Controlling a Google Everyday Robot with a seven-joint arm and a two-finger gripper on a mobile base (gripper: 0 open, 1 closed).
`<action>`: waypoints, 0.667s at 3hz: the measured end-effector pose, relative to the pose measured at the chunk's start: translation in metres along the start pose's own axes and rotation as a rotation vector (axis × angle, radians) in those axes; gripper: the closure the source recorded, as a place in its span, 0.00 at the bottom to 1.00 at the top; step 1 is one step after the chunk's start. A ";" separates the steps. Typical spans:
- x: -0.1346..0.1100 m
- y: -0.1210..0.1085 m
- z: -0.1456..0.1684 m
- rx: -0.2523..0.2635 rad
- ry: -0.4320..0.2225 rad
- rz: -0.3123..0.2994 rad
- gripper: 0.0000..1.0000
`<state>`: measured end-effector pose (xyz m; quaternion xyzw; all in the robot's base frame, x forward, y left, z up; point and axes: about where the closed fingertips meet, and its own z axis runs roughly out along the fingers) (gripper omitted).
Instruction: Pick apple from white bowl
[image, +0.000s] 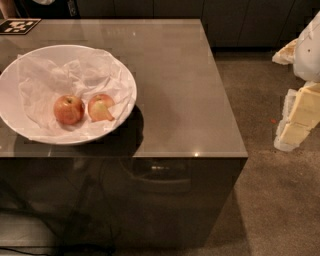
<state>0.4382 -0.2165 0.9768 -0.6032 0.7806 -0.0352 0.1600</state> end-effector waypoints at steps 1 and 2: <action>0.000 0.000 0.000 0.000 0.000 -0.001 0.00; -0.006 0.000 -0.002 0.004 -0.001 -0.011 0.00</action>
Offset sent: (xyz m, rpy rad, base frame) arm 0.0016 0.0144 0.0039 -0.0098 0.0066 0.0301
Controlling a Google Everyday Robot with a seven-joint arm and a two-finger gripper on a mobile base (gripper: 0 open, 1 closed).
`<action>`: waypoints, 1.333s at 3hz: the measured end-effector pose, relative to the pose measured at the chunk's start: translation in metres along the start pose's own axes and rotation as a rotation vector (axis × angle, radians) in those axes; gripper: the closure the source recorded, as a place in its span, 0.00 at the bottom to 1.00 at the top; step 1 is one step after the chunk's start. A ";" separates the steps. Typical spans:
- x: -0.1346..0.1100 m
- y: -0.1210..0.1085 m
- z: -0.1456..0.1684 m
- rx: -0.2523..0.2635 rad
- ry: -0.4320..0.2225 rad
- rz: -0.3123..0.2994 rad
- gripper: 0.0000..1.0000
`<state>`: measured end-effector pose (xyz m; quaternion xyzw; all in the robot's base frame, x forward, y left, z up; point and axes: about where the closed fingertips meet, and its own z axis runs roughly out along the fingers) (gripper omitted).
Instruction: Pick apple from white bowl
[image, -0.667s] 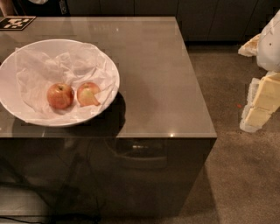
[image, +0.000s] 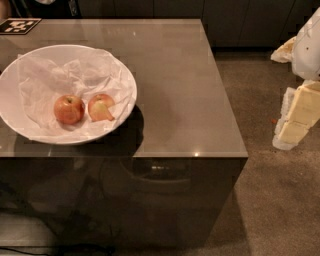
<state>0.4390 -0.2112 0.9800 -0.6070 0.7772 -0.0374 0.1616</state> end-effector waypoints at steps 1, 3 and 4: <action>-0.022 -0.005 -0.006 0.002 0.013 -0.038 0.00; -0.064 -0.015 -0.004 0.008 0.025 -0.097 0.00; -0.114 -0.022 0.004 -0.009 -0.037 -0.164 0.00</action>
Offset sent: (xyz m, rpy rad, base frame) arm 0.0217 0.0775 0.0263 -0.1032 0.0586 0.1299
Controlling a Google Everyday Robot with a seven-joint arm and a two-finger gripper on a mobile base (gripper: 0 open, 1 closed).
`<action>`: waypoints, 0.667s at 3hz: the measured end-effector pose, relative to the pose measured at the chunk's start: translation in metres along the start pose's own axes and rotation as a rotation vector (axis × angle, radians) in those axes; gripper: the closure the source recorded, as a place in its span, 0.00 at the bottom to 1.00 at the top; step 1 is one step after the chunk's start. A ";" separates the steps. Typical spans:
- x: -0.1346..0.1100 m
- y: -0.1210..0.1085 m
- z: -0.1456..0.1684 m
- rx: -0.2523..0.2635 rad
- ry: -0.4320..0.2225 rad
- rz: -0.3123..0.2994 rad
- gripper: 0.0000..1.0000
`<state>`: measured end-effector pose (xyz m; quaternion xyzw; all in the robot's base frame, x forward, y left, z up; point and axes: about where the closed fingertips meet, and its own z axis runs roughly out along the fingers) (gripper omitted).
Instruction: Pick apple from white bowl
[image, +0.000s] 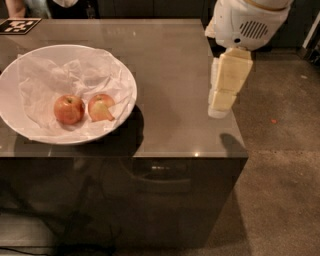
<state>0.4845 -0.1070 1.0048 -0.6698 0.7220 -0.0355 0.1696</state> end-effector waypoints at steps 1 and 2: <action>-0.053 -0.014 -0.001 -0.001 -0.052 -0.069 0.00; -0.056 -0.016 -0.002 0.008 -0.058 -0.071 0.00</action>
Offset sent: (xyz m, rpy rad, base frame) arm 0.0123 0.0336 0.0065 0.0182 0.0014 0.0530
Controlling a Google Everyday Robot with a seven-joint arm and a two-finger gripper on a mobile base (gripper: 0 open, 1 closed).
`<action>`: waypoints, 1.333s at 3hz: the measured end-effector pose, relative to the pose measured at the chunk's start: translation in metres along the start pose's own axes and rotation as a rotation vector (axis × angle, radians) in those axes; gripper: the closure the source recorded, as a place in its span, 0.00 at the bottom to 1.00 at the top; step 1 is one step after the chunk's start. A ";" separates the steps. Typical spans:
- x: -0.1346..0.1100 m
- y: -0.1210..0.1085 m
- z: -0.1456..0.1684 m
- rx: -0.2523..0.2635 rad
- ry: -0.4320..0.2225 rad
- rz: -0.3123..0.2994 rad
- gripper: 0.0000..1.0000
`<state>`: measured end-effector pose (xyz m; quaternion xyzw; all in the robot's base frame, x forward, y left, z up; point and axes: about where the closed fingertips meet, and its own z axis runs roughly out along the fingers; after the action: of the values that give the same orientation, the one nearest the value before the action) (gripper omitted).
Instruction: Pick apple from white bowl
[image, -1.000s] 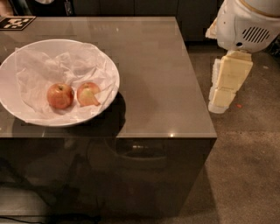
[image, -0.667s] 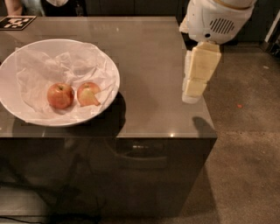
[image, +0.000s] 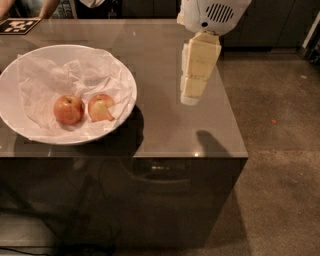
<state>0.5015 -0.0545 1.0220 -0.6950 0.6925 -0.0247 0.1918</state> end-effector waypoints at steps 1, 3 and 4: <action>-0.042 -0.007 0.025 -0.058 -0.066 -0.017 0.00; -0.129 -0.019 0.062 -0.199 -0.180 -0.077 0.00; -0.132 -0.022 0.061 -0.180 -0.192 -0.076 0.00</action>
Offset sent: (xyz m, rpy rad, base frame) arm 0.0278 0.1572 -0.0148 0.1317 0.1852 0.2073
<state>0.5358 0.0877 1.0028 -0.7342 0.6436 0.0968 0.1931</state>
